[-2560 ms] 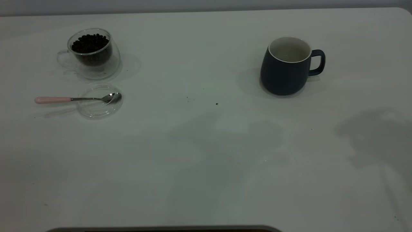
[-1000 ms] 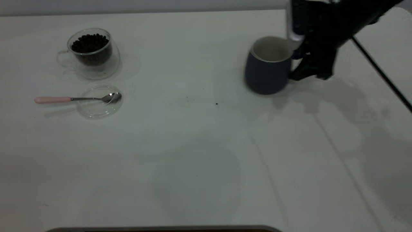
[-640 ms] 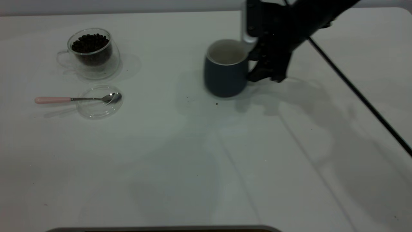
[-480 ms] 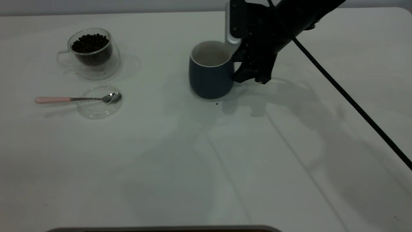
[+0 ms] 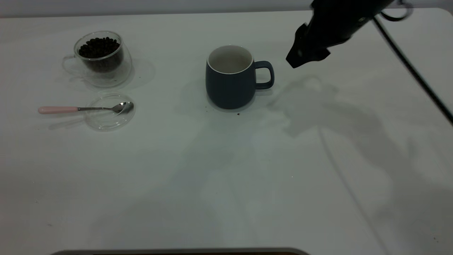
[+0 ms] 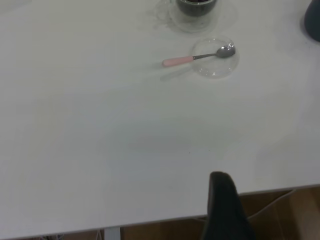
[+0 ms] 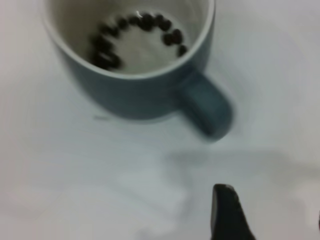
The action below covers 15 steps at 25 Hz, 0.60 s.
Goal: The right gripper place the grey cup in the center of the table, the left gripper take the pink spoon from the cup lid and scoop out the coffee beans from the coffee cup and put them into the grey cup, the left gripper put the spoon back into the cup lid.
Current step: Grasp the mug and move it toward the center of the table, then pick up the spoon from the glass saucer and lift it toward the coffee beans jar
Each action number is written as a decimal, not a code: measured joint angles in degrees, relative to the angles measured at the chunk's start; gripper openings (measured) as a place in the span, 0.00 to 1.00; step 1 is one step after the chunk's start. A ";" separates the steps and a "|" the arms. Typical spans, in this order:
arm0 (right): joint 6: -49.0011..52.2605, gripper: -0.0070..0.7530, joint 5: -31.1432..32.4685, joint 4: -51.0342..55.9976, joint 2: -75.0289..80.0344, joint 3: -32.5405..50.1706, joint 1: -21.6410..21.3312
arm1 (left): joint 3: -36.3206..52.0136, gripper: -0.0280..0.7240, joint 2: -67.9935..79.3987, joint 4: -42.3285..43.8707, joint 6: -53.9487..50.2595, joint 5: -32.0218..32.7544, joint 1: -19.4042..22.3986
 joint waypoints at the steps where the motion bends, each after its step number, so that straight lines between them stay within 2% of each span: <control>1: 5.86 0.62 2.82 -1.66 -3.57 3.13 0.29 | 0.00 0.73 0.00 0.00 0.00 0.00 0.00; 3: 15.37 0.62 10.14 -8.71 -11.38 8.48 1.22 | 0.00 0.73 0.00 0.05 0.00 0.00 0.00; 5: 27.24 0.62 18.14 -20.45 -18.79 13.19 2.09 | 0.00 0.73 0.00 0.05 0.00 0.00 0.00; 8: 53.31 0.62 29.67 -37.98 -28.96 20.05 2.40 | 0.00 0.73 0.00 0.05 0.00 0.00 0.00; 11: 72.79 0.62 37.49 -53.00 -37.22 26.57 2.40 | 0.00 0.73 0.00 0.05 0.00 0.00 0.00; 15: 83.33 0.62 41.49 -60.07 -47.98 34.44 2.40 | 0.00 0.73 0.00 0.05 0.06 0.00 0.00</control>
